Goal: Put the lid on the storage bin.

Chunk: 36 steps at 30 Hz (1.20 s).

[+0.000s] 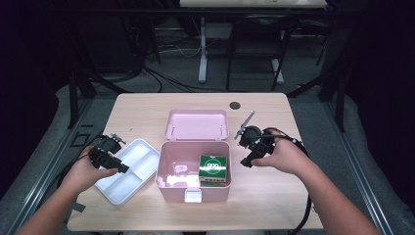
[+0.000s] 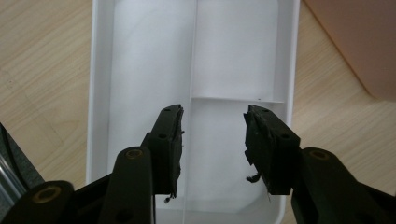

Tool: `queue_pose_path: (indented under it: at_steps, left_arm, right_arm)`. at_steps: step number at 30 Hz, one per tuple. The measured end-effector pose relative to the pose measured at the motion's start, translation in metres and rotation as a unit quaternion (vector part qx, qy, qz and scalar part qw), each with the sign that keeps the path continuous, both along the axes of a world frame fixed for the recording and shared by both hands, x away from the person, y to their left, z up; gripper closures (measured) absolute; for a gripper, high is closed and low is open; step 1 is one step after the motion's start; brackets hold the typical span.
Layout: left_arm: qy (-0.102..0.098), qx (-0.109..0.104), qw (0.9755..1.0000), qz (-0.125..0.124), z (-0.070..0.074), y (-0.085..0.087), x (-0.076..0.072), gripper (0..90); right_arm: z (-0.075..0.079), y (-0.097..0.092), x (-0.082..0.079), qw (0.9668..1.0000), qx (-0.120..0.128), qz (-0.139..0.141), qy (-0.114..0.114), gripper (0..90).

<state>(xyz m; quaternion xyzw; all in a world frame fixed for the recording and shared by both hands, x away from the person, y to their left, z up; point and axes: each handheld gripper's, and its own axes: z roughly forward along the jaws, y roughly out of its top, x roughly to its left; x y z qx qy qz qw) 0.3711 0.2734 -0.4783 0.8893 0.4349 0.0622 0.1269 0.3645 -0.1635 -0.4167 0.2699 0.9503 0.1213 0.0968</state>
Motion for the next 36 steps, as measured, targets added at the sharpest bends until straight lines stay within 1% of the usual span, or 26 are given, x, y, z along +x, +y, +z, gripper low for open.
queue_pose_path:
  at_steps: [2,3,5,6,7,9,14,16,20,22,23,24,26,27,28,30,31,32,33,34,35,36]
  left_arm:
    - [0.008,0.009,0.9999,-0.003,-0.004,-0.002,0.003,59.9]
    - [0.01,0.01,0.9999,-0.002,-0.006,-0.003,0.004,61.5]
    - [0.019,0.023,0.9995,-0.005,-0.01,-0.005,0.008,63.6]
    - [0.022,0.029,0.9993,-0.004,-0.013,-0.005,0.009,64.9]
    - [0.025,0.035,0.9991,-0.007,-0.015,-0.006,0.011,66.2]
    - [0.03,0.042,0.9986,-0.007,-0.019,-0.007,0.013,67.2]
    - [0.039,0.047,0.9981,-0.005,-0.028,-0.008,0.019,70.8]
    - [0.042,0.05,0.9979,-0.004,-0.031,-0.007,0.021,72.0]
    - [0.048,0.046,0.9978,-0.002,-0.036,-0.006,0.025,74.4]
    - [0.051,0.046,0.9976,-0.006,-0.038,-0.007,0.026,75.3]
    - [0.055,0.047,0.9974,-0.007,-0.039,-0.007,0.027,76.1]
    - [0.057,0.049,0.9972,-0.008,-0.041,-0.007,0.027,76.2]
    - [0.06,0.05,0.9969,-0.009,-0.044,-0.007,0.028,77.1]
    - [0.059,0.044,0.9972,-0.007,-0.043,-0.007,0.029,78.3]
    - [0.06,0.044,0.9972,-0.007,-0.043,-0.007,0.03,78.7]
    - [0.062,0.042,0.9971,-0.008,-0.044,-0.007,0.031,80.5]
    - [0.065,0.042,0.9969,-0.009,-0.043,-0.007,0.032,80.9]
    - [0.068,0.044,0.9966,-0.011,-0.043,-0.007,0.032,81.2]
    - [0.069,0.048,0.9964,-0.014,-0.043,-0.007,0.032,81.2]
    - [0.069,0.051,0.9962,-0.016,-0.043,-0.007,0.032,81.2]
    - [0.071,0.054,0.9959,-0.017,-0.043,-0.007,0.031,81.4]
    - [0.071,0.055,0.9958,-0.017,-0.043,-0.007,0.031,82.1]
  right_arm:
    - [0.001,0.0,0.0,0.9999,0.01,0.001,0.007,39.7]
    - [0.001,0.0,-0.001,0.9999,0.008,0.002,0.007,39.7]
    - [0.001,0.0,-0.001,1.0,0.007,0.001,0.004,39.6]
    - [0.001,0.0,-0.001,0.9999,0.009,0.001,0.008,39.6]
    - [0.0,0.0,0.0,0.9999,0.008,0.002,0.008,39.5]
    - [-0.001,0.0,0.0,1.0,0.003,0.002,0.008,39.3]
    - [-0.002,0.0,0.001,0.9999,0.007,0.001,0.011,39.2]
    - [-0.003,0.0,0.001,0.9999,0.004,0.003,0.01,39.1]
    - [-0.005,-0.001,0.001,0.9999,0.007,0.0,0.013,39.1]
    - [-0.006,-0.002,0.002,0.9999,0.006,-0.003,0.014,39.1]
    - [-0.005,-0.002,0.002,0.9999,0.002,-0.002,0.013,39.1]
    - [-0.006,-0.003,0.002,0.9999,0.007,-0.002,0.014,39.2]
    - [-0.006,-0.003,0.002,0.9999,0.006,-0.004,0.015,39.1]
    - [-0.006,-0.003,0.002,0.9999,0.001,-0.003,0.015,39.1]
    - [-0.008,-0.003,0.002,0.9998,0.008,-0.004,0.016,39.1]
    - [-0.009,-0.003,0.002,0.9998,0.007,-0.005,0.017,39.1]
    - [-0.009,-0.003,0.002,0.9998,0.009,-0.005,0.018,39.1]
    - [-0.011,-0.004,0.003,0.9999,0.008,-0.005,0.011,39.0]
    - [-0.011,-0.004,0.003,0.9999,0.007,-0.006,0.012,39.0]
    - [-0.01,-0.004,0.003,0.9998,0.006,-0.006,0.019,39.0]
    - [-0.011,-0.004,0.003,0.9999,0.009,-0.007,0.013,39.0]
    - [-0.011,-0.004,0.003,0.9998,0.01,-0.008,0.013,39.0]
